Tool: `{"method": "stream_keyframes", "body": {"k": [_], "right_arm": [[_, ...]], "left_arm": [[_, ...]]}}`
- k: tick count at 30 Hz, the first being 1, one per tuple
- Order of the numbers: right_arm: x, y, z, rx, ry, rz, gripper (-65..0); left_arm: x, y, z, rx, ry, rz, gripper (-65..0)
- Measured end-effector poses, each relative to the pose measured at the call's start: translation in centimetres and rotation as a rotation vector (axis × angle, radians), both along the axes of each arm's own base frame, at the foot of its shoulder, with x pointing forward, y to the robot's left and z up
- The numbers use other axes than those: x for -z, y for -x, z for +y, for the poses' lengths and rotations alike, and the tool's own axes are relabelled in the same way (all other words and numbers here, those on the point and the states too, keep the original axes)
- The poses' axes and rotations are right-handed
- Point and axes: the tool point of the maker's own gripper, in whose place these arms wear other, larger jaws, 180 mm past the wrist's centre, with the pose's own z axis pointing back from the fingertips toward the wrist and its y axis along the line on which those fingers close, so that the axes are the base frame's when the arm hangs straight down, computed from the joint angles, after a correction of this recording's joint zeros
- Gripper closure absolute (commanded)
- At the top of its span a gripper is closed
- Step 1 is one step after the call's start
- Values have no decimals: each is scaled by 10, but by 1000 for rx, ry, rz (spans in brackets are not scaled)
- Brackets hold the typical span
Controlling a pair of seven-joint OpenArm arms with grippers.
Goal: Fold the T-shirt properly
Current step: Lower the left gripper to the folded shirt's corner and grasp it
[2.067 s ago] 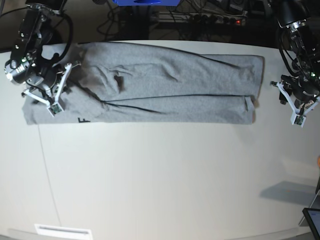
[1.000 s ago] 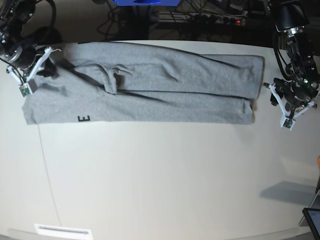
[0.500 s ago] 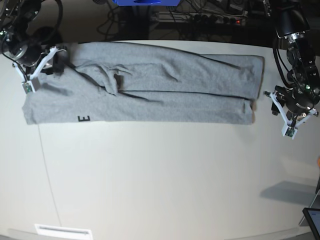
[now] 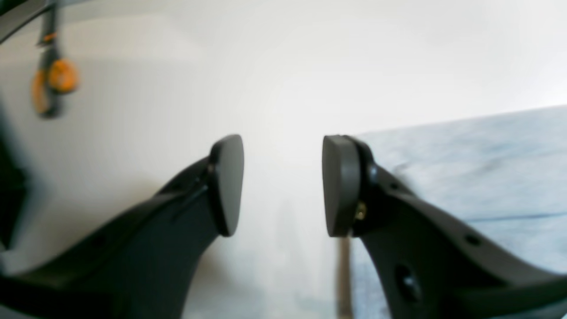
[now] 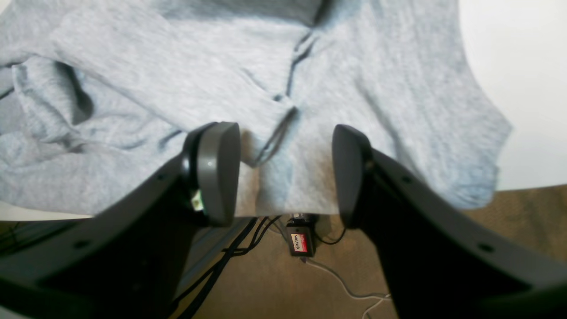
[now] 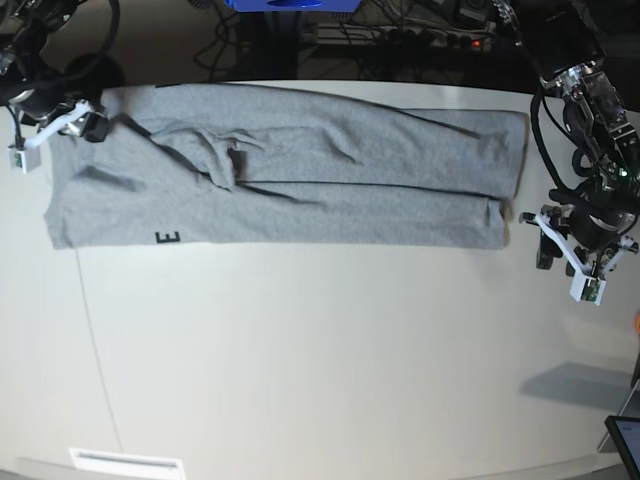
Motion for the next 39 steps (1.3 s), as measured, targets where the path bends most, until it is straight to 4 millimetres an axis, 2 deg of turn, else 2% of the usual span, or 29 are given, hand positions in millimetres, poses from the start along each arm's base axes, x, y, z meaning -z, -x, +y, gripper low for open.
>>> {"method": "stream_keyframes", "body": {"k": [4, 7, 9, 10, 11, 13, 14, 18, 21, 26, 31, 39], "right_arm": [[-1, 2, -5, 17, 6, -2, -358], [-9, -2, -10, 48, -19, -50, -373], [-23, -8, -25, 98, -18, -131, -373], [-30, -12, -34, 123, -6, -169, -373], [-37, -13, -44, 149, 9, -202, -373], [-47, -14, -52, 179, -3, -250, -373], [-50, -14, -54, 182, -5, -261, -373], [-72, -27, -61, 152, -6, -344, -373], [-72, -27, -61, 151, -6, -346, -371], [-71, -26, -60, 151, -10, -340, -371], [-70, -25, -59, 152, -13, -337, -371], [-69, -24, -59, 152, -14, -334, -371]], "left_arm": [[1, -6, -19, 48, 131, -29, -289], [21, -3, -23, 43, 217, 16, -284], [37, -1, -26, 37, 293, 48, -274], [45, 0, -28, 31, 335, 65, -250], [53, 3, -28, 20, 361, 83, -197], [60, 6, -32, 19, 409, 99, -35], [59, 5, -34, 25, 426, 92, -3], [51, -4, -49, 81, 451, 75, 0], [56, -4, -61, 103, 476, 88, 0], [78, -7, -40, 17, 431, 156, 0], [97, -3, -41, -14, 446, 202, 0], [99, -2, -44, -9, 448, 209, 0]]}}
